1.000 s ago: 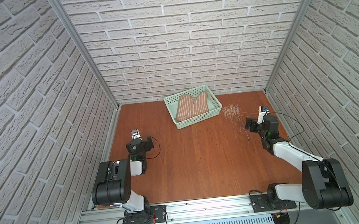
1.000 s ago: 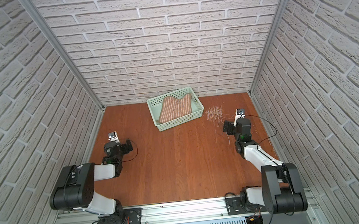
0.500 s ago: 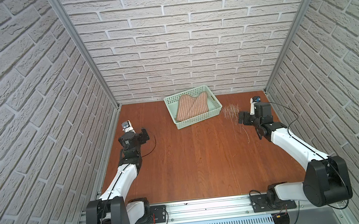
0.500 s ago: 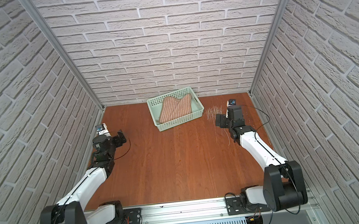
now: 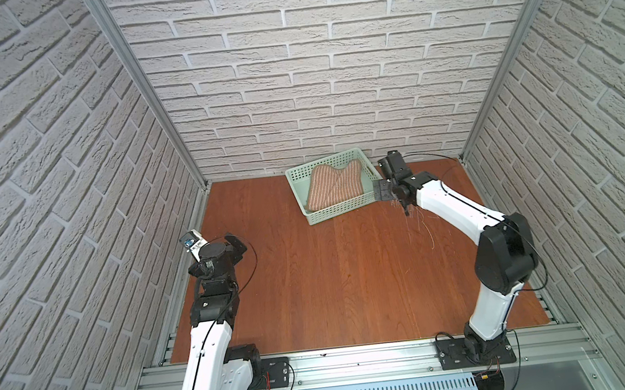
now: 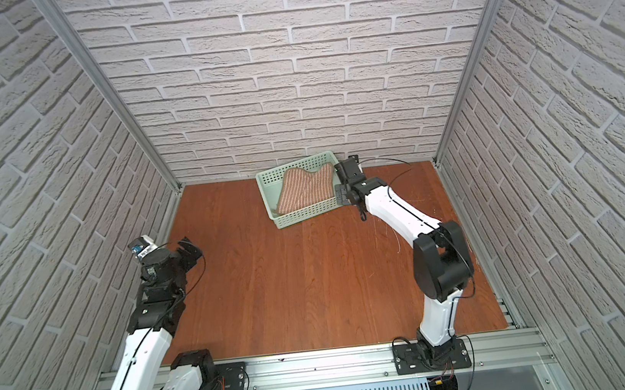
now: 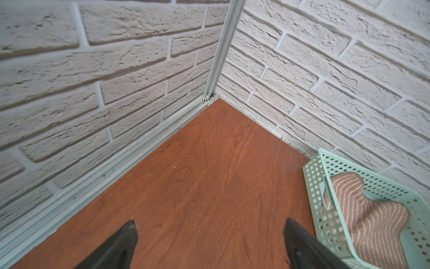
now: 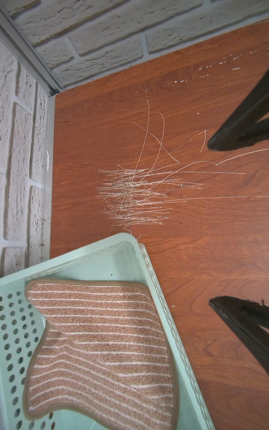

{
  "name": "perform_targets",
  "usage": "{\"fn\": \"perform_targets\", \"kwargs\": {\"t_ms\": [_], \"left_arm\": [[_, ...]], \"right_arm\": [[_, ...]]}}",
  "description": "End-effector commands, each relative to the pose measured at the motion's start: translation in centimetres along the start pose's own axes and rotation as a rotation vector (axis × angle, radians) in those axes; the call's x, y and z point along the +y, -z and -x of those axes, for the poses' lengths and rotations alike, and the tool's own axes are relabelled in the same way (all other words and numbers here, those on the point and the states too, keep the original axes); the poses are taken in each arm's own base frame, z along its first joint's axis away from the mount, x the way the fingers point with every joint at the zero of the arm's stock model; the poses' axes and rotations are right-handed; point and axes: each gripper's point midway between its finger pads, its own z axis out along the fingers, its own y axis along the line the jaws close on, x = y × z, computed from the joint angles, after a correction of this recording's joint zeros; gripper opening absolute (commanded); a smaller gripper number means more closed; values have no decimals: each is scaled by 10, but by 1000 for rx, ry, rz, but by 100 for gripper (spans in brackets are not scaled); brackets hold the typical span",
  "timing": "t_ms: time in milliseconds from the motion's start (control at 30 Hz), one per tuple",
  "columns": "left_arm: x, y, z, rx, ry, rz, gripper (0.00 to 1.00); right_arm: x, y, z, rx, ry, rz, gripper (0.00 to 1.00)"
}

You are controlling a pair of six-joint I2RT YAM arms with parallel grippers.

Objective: Fold the square dishcloth
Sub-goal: Pick up the cleaning item from the bin.

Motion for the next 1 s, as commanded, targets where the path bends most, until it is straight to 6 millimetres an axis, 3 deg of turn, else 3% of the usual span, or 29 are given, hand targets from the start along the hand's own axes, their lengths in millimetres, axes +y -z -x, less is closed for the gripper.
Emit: {"fn": "perform_targets", "kwargs": {"t_ms": [0,133,300,400,633,967], "left_arm": [[12,7,-5,15,25,46,98],[16,11,-9,32,38,56,98],[19,17,-10,37,51,56,98],[20,21,-10,38,56,54,98],[21,30,-13,63,59,39,98],[20,39,-12,63,93,16,98]], "right_arm": [[13,1,0,25,37,-57,99],[48,-14,12,52,65,-13,99],[88,-44,9,110,109,91,99],[102,-59,10,118,97,114,99],[109,-90,23,108,48,100,98],[109,-134,5,168,3,141,94]]}}
